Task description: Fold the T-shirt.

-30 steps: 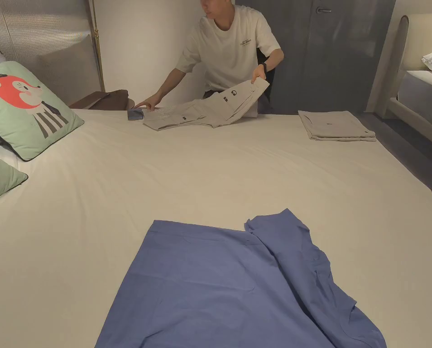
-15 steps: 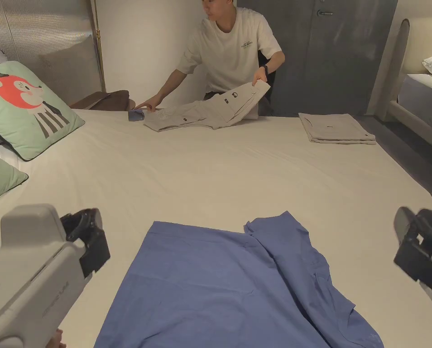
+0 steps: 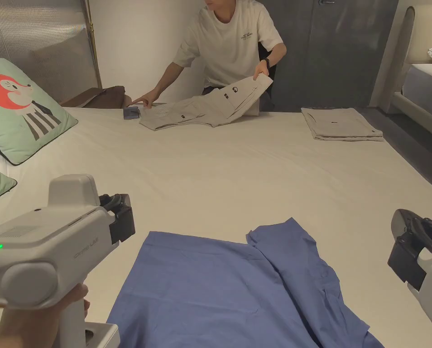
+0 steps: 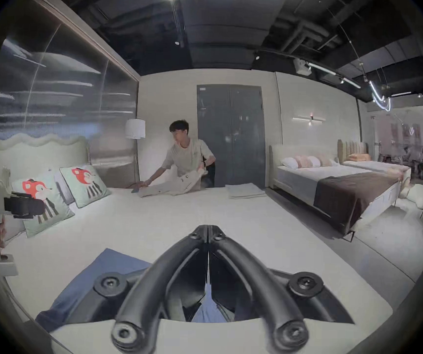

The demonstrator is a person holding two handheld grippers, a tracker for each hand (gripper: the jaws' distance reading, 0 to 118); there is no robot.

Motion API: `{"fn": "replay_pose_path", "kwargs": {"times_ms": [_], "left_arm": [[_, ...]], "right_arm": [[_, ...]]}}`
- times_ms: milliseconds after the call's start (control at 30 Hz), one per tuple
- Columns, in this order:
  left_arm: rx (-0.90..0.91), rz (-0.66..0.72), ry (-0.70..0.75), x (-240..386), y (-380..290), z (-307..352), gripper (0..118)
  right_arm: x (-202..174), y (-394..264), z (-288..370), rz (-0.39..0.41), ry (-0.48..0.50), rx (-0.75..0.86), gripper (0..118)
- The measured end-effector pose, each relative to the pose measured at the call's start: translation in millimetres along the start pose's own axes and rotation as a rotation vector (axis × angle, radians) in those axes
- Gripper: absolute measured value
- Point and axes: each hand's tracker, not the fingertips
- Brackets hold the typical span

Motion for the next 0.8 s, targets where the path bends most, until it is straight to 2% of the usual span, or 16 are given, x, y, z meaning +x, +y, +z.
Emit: {"fn": "replay_pose_path", "kwargs": {"times_ms": [33, 67, 100, 133, 167, 200, 233, 333, 567, 600, 633, 667, 800], "left_arm": [[-0.033, 0.009, -0.003, -4.8, 1.7, -20.0, 1], [-0.098, 0.011, -0.005, -10.9, 3.3, -44.8, 11], [-0.135, 0.023, -0.004, -13.7, 3.9, -65.6, 32], [-0.176, 0.04, 0.003, -18.9, 3.3, -87.9, 63], [-0.242, 0.046, 0.008, -25.0, 0.9, -114.4, 98], [-0.292, 0.054, 0.013, -30.9, -3.2, -138.5, 111], [-0.324, 0.067, 0.017, -36.8, -7.9, -157.3, 107], [-0.42, 0.018, 0.084, -47.9, -24.1, -212.7, 107], [-0.559, 0.023, 0.124, -62.7, -72.9, -286.9, 105], [-0.57, 0.017, 0.129, -62.1, -77.6, -292.0, 97], [-0.576, 0.011, 0.127, -57.5, -81.6, -292.3, 81], [-0.572, 0.005, 0.13, -55.7, -85.8, -293.4, 74], [-0.537, -0.053, 0.16, -34.6, -86.6, -273.3, 67]], "right_arm": [[0.2, -2.5, -8.4, -0.001, 0.001, -0.013, 0], [0.1, -5.1, -17.3, -0.002, 0.001, -0.026, 0], [-0.2, -8.0, -26.6, -0.002, -0.001, -0.038, 0], [1.0, -11.8, -34.0, -0.001, -0.001, -0.048, 0], [1.5, -15.1, -43.1, 0.001, -0.003, -0.063, 0], [2.2, -18.1, -51.8, -0.001, -0.002, -0.076, 0], [3.0, -20.9, -59.5, -0.001, -0.002, -0.086, 0], [8.0, -31.9, -82.6, 0.003, -0.012, -0.124, 0], [19.5, -61.8, -125.3, 0.007, -0.03, -0.209, 0], [20.3, -65.2, -129.5, 0.008, -0.032, -0.217, 0], [21.2, -68.2, -133.5, 0.009, -0.034, -0.227, 0], [21.1, -72.6, -136.5, 0.01, -0.034, -0.237, 0], [22.9, -83.0, -151.9, 0.007, -0.037, -0.281, 0]]}}
